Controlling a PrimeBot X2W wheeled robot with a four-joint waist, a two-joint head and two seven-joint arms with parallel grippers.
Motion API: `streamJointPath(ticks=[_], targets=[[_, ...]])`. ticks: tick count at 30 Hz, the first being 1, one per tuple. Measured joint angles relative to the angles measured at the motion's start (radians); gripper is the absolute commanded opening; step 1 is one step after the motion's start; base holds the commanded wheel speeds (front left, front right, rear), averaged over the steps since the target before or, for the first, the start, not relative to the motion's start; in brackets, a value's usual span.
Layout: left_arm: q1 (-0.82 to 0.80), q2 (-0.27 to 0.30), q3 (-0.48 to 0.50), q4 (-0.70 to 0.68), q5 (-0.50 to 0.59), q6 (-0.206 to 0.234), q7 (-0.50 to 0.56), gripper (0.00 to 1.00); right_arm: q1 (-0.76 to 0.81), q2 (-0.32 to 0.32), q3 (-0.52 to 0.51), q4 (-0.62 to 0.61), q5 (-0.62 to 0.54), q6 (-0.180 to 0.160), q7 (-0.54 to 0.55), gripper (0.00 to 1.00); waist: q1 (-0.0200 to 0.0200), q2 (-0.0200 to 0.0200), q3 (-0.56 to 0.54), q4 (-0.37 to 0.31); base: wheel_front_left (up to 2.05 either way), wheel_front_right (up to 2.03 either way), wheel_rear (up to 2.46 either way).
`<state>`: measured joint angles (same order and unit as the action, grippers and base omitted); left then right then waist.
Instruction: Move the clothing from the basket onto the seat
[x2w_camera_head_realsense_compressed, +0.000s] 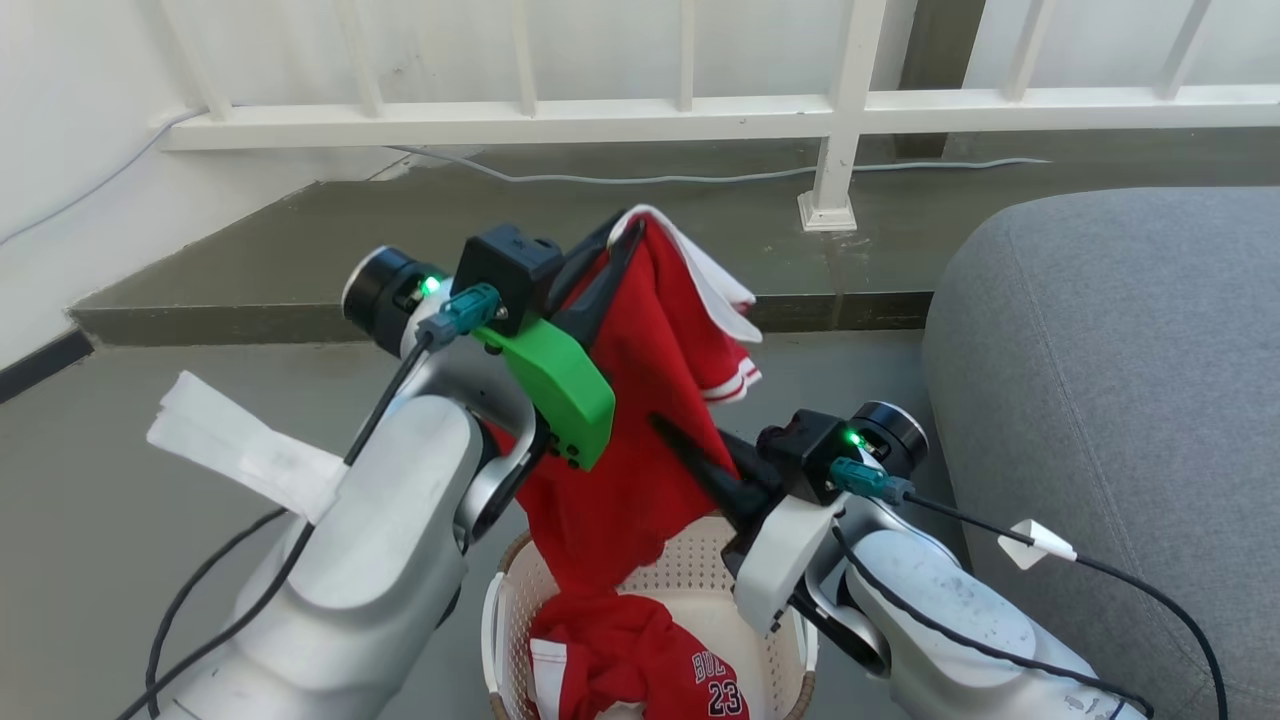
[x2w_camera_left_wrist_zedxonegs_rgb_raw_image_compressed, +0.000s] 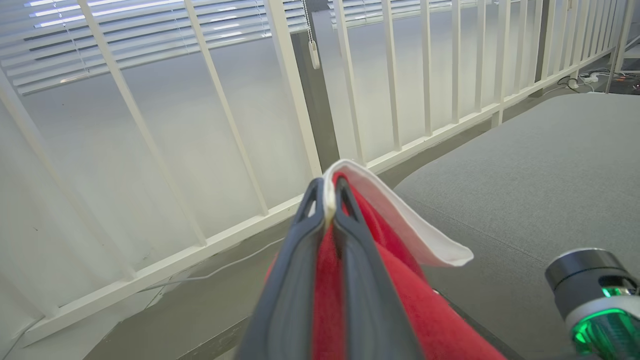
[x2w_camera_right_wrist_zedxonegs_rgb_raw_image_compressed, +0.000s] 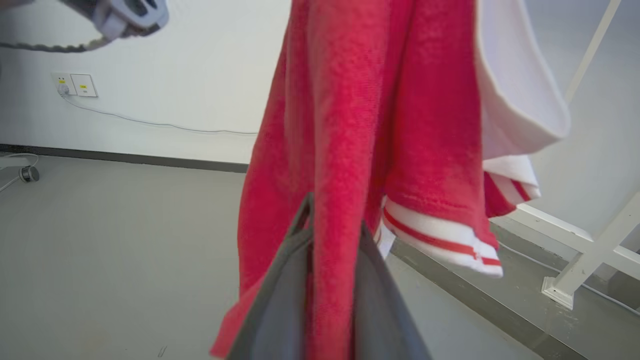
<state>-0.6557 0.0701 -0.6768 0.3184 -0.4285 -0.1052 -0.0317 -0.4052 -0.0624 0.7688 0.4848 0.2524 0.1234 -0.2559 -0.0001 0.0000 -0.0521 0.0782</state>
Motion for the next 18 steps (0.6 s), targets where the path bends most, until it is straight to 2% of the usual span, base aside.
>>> streamJointPath(ticks=[5,13,14,15,17,18], targets=[[0.026,0.0,0.002,0.0,-0.009,0.002,0.006,0.0,-0.016,0.0,0.003,0.014,0.022,0.0,0.0,0.0,0.0,0.0,0.001,-0.003,0.0,0.0,0.0],[0.072,0.008,0.044,0.007,-0.054,0.028,0.013,0.0,-0.041,0.0,-0.042,0.035,0.042,0.001,0.0,0.0,0.0,0.0,0.006,-0.021,0.0,0.0,0.0],[0.079,0.01,0.055,0.007,-0.06,0.036,0.013,0.07,-0.045,0.0,-0.045,0.035,0.046,0.001,0.0,0.0,0.0,0.0,0.007,-0.024,0.0,0.0,0.0],[0.085,0.015,0.063,0.008,-0.061,0.039,0.012,0.47,-0.048,0.0,-0.049,0.035,0.048,0.001,0.0,0.0,0.0,0.0,0.008,-0.028,0.0,0.0,0.0],[0.094,0.021,0.073,0.01,-0.064,0.045,0.01,1.0,-0.056,0.0,-0.062,0.037,0.048,0.001,0.0,0.0,0.0,0.0,0.01,-0.036,0.0,0.0,0.0],[0.099,0.022,0.079,0.012,-0.068,0.045,0.005,1.0,-0.06,-0.001,-0.073,0.037,0.048,0.001,0.0,0.0,0.0001,0.0,0.011,-0.04,0.0,0.0,0.0]])
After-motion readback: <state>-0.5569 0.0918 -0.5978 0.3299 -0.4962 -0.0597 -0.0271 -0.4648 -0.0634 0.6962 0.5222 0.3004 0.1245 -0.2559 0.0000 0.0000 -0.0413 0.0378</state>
